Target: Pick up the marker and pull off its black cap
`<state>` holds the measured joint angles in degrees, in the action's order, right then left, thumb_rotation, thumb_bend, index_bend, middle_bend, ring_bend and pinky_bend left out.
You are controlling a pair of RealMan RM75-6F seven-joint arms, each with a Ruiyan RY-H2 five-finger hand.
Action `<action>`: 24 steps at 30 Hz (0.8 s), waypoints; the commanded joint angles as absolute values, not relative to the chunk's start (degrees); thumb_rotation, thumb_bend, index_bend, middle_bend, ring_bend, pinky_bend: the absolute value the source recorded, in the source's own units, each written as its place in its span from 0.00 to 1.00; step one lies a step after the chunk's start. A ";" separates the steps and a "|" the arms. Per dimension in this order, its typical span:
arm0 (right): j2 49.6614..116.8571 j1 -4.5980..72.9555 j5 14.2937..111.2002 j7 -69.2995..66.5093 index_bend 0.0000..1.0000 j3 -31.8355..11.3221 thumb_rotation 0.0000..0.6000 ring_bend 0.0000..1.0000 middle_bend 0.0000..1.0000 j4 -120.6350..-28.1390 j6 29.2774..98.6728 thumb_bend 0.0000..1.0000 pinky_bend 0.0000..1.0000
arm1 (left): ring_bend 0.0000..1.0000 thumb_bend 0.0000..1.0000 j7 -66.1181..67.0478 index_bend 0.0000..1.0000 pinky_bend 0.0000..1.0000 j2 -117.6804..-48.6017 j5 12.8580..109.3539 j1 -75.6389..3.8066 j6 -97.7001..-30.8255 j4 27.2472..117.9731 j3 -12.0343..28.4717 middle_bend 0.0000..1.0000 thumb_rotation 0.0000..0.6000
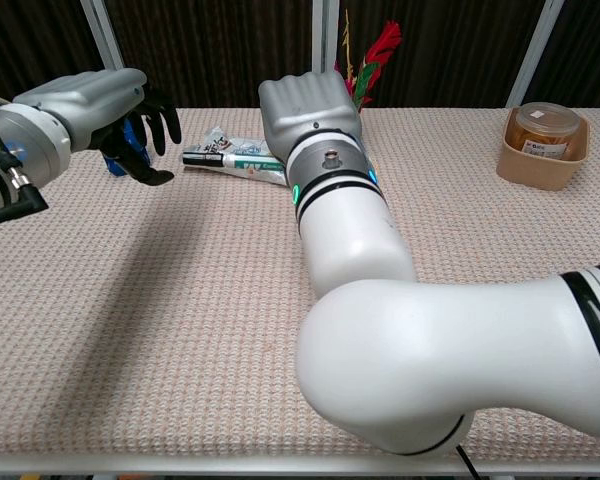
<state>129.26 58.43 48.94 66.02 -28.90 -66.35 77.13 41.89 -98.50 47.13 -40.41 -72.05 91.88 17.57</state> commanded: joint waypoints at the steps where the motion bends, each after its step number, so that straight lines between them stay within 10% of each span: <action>1: 129.40 58.51 48.91 65.98 0.64 -28.84 1.00 0.65 0.59 -66.16 77.04 0.31 0.81 | 0.40 0.26 41.68 0.43 0.50 -98.66 47.30 -40.63 -72.26 91.33 17.44 0.46 1.00; 24: 130.00 61.42 46.36 64.69 0.64 -28.50 1.00 0.65 0.59 -64.71 76.82 0.31 0.81 | 0.46 0.29 40.18 0.50 0.56 -99.38 46.96 -41.62 -72.03 90.16 16.44 0.53 1.00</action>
